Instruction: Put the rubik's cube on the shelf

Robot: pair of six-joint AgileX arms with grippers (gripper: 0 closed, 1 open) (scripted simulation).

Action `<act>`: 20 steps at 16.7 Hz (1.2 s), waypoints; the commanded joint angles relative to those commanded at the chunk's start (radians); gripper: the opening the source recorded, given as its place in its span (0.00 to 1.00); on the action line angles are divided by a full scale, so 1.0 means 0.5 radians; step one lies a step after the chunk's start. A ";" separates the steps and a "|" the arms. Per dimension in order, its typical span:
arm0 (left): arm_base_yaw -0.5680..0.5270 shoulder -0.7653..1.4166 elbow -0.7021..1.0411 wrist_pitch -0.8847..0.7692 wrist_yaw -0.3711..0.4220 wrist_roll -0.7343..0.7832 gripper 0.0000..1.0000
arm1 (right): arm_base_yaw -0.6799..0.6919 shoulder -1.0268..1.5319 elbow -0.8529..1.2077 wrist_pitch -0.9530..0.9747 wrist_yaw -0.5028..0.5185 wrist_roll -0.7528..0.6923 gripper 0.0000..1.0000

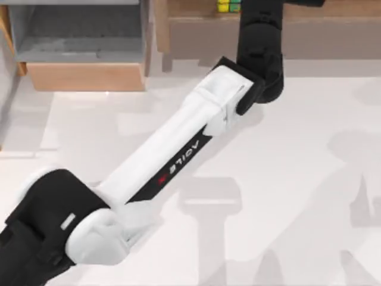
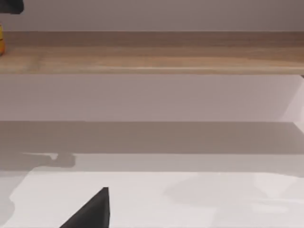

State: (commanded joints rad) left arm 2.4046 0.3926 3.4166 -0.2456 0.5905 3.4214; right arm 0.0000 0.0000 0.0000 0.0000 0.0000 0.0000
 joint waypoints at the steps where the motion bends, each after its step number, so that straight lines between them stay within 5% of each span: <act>1: -0.019 0.107 0.096 -0.072 -0.064 0.100 1.00 | 0.000 0.000 0.000 0.000 0.000 0.000 1.00; 5: 0.089 0.614 0.570 -0.401 -0.411 0.619 1.00 | 0.000 0.000 0.000 0.000 0.000 0.000 1.00; 8: 0.384 1.007 0.992 -0.659 -0.743 1.086 1.00 | 0.000 0.000 0.000 0.000 0.000 0.000 1.00; 15: 1.586 1.628 2.166 -1.215 -1.598 2.091 1.00 | 0.000 0.000 0.000 0.000 0.000 0.000 1.00; 20: 2.450 1.710 2.955 -1.467 -2.137 2.496 1.00 | 0.000 0.000 0.000 0.000 0.000 0.000 1.00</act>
State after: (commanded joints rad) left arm 3.6294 1.2473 4.8939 -0.9790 -0.4781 4.6694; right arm 0.0000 0.0000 0.0000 0.0000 0.0000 0.0000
